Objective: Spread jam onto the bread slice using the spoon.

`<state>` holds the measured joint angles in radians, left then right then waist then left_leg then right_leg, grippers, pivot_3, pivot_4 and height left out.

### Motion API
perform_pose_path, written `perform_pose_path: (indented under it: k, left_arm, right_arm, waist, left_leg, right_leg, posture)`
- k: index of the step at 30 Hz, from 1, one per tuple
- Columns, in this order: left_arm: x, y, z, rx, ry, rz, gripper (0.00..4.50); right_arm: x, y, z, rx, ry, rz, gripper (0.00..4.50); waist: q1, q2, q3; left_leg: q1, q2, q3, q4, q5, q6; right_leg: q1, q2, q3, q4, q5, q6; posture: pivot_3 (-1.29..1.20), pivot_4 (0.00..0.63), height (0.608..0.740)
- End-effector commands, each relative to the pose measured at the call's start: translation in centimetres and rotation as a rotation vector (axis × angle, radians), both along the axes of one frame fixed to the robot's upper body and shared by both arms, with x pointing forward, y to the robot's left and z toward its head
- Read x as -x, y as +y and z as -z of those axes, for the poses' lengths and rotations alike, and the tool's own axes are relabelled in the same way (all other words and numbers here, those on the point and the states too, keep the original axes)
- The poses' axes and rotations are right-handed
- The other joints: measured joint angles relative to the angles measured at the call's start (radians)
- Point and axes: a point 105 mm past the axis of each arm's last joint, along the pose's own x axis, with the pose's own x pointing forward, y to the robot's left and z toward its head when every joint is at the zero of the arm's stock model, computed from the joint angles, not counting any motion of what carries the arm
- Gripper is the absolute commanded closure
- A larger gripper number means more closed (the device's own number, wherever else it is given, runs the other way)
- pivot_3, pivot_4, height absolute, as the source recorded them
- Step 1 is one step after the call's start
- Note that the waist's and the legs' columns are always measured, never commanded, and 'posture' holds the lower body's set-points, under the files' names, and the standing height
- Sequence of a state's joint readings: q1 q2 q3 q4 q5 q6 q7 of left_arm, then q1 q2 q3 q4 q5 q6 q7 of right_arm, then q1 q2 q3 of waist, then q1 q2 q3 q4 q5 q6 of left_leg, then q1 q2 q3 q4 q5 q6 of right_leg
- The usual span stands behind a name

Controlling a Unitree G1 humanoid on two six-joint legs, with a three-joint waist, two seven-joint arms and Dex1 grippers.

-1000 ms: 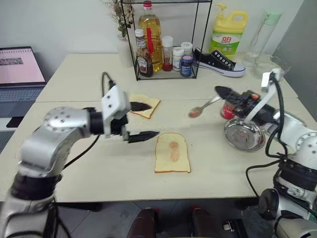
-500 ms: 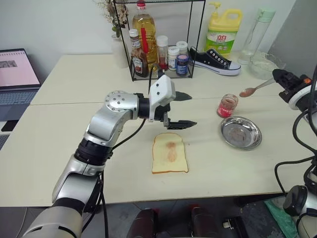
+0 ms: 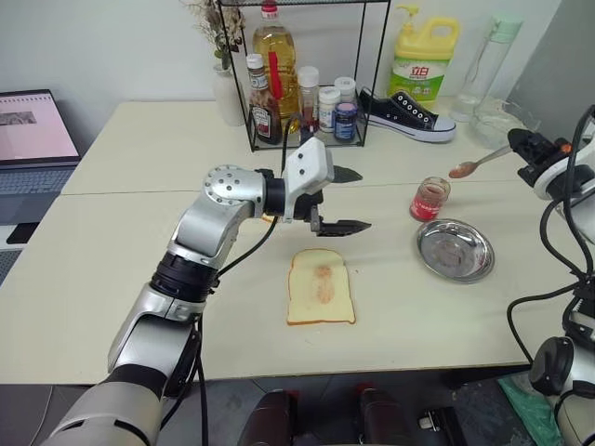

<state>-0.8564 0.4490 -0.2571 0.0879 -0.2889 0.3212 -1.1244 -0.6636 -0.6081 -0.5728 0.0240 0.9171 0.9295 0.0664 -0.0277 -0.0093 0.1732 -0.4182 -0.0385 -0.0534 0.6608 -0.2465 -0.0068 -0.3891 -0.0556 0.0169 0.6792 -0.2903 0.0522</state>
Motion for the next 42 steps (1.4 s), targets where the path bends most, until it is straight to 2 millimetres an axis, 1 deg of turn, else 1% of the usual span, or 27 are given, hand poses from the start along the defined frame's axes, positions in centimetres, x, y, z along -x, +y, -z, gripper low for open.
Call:
perform_pose_path:
  k: [1,5,9,11,14,17,22,25,27,28,29,35,37,38,39,40,42]
  left_arm:
    - [1.5,-0.1,-0.4,0.001,-0.015,0.057,0.00]
    - [2.1,-0.4,0.6,-0.026,0.003,0.094,0.00]
    - [2.3,-1.2,1.4,-0.055,-0.001,0.129,0.00]
    - [2.4,-1.6,1.6,-0.057,0.006,0.146,0.00]
    - [2.3,-2.2,2.2,-0.062,0.016,0.161,0.00]
    - [2.0,-2.7,2.4,-0.061,0.020,0.165,0.00]
    - [1.9,-3.1,2.4,-0.057,0.020,0.171,0.00]
    - [2.0,-3.0,2.5,-0.059,0.021,0.175,0.00]
    - [1.9,-2.9,2.6,-0.061,0.020,0.170,0.00]
    - [1.9,-2.8,2.6,-0.062,0.019,0.167,0.00]
    - [1.8,-2.7,2.6,-0.062,0.019,0.164,0.00]
    - [1.8,-2.2,2.7,-0.064,0.016,0.151,0.00]
    - [1.8,-2.0,2.7,-0.063,0.016,0.146,0.00]
    - [1.7,-1.7,2.6,-0.065,0.016,0.137,0.00]
    - [1.7,-1.4,2.6,-0.066,0.015,0.131,0.00]
    - [1.6,-1.1,2.6,-0.068,0.015,0.122,0.00]
    - [1.3,0.0,2.5,-0.078,0.015,0.096,0.00]
  right_arm:
    - [2.5,-0.2,-1.0,-0.006,-0.058,-0.041,4.47]
    - [5.1,-1.7,0.3,-0.068,-0.048,-0.014,4.47]
    - [6.2,-2.3,2.2,-0.118,-0.016,0.031,4.47]
    - [6.4,-2.2,3.1,-0.123,0.005,0.030,4.47]
    - [6.5,-2.6,5.7,-0.155,0.058,0.047,4.47]
    - [6.3,-2.8,7.7,-0.210,0.086,0.048,4.47]
    - [5.5,-2.8,9.5,-0.294,0.091,0.027,4.47]
    - [5.3,-3.0,10.9,-0.289,0.128,0.029,4.47]
    - [5.3,-3.3,11.8,-0.273,0.151,0.040,3.99]
    - [5.4,-3.5,12.0,-0.271,0.155,0.047,3.84]
    - [5.4,-3.7,12.1,-0.271,0.155,0.053,3.58]
    - [5.5,-5.1,12.0,-0.288,0.142,0.097,1.55]
    - [5.7,-5.8,11.4,-0.296,0.126,0.116,0.85]
    - [5.9,-6.6,10.7,-0.278,0.112,0.134,0.35]
    - [6.1,-7.1,10.3,-0.264,0.103,0.145,0.13]
    - [6.2,-7.5,9.7,-0.237,0.096,0.150,0.06]
    - [6.5,-7.8,8.1,-0.117,0.091,0.132,0.06]
  waist:
    - [0.002,0.000,0.000]
    - [0.009,0.000,0.000]
    - [0.005,0.000,0.000]
    - [0.002,0.000,0.000]
    - [0.001,0.000,0.000]
    - [0.000,0.000,0.000]
    - [0.001,0.000,0.000]
    - [0.001,0.000,0.000]
    - [0.001,0.000,0.000]
    - [0.001,0.000,0.000]
    - [0.001,0.000,0.000]
    - [0.001,0.000,0.000]
    - [0.001,0.000,0.000]
    - [0.001,0.000,0.000]
    - [0.001,0.000,0.000]
    - [0.001,0.000,0.000]
    - [0.001,0.001,0.000]
  left_leg:
    - [0.000,0.000,0.000,0.000,0.000,0.000]
    - [-0.001,0.000,-0.001,0.001,0.000,0.000]
    - [0.000,0.000,0.000,0.001,0.000,0.000]
    - [0.001,0.000,0.000,0.001,0.000,0.000]
    - [0.001,0.000,0.000,0.001,0.000,0.000]
    - [0.001,0.000,0.000,0.001,0.000,0.000]
    - [0.001,0.000,0.000,0.001,0.000,0.000]
    - [0.001,0.000,0.000,0.001,0.000,0.000]
    - [0.001,0.000,0.000,0.001,0.000,0.000]
    - [0.001,0.000,0.000,0.001,0.000,0.000]
    - [0.001,0.000,0.000,0.001,0.000,0.000]
    - [0.001,0.000,0.000,0.001,0.000,0.000]
    - [0.001,0.000,0.000,0.001,0.000,0.000]
    - [0.001,0.000,0.000,0.001,0.000,0.000]
    - [0.001,0.000,0.000,0.001,0.000,0.000]
    - [0.001,0.000,0.000,0.001,0.000,0.000]
    - [0.001,0.000,0.001,0.001,0.000,0.000]
  right_leg:
    - [0.000,0.000,0.000,0.000,0.000,0.000]
    - [0.000,0.000,0.000,0.000,0.000,0.000]
    - [0.001,0.000,0.000,0.000,0.000,0.000]
    - [0.001,0.000,0.000,0.001,0.000,0.000]
    - [0.001,0.000,0.000,0.001,0.000,0.000]
    - [0.001,0.001,0.000,0.001,0.000,0.000]
    - [0.001,0.001,0.000,0.001,0.000,0.000]
    - [0.001,0.001,0.000,0.001,0.000,0.000]
    - [0.001,0.001,0.000,0.001,0.000,0.000]
    - [0.001,0.001,0.000,0.001,0.000,0.000]
    - [0.001,0.001,0.000,0.001,0.000,0.000]
    - [0.001,0.000,0.000,0.001,0.000,0.000]
    - [0.001,0.000,0.000,0.001,0.000,0.000]
    - [0.001,0.000,0.000,0.001,0.000,0.000]
    - [0.001,0.000,0.000,0.001,0.000,0.000]
    - [0.001,0.000,0.000,0.001,0.000,0.000]
    - [0.001,0.000,0.000,0.001,0.000,0.000]
  posture:
    - [0.00,0.150,0.740]
    - [0.00,0.150,0.740]
    - [0.00,0.150,0.740]
    - [0.00,0.150,0.740]
    - [0.00,0.150,0.740]
    - [0.00,0.150,0.740]
    - [0.00,0.150,0.740]
    - [0.00,0.150,0.740]
    - [0.00,0.150,0.740]
    - [0.00,0.150,0.740]
    - [0.00,0.150,0.740]
    - [0.00,0.150,0.740]
    - [0.00,0.150,0.740]
    - [0.00,0.150,0.740]
    - [0.00,0.150,0.740]
    - [0.00,0.150,0.740]
    - [0.00,0.150,0.740]
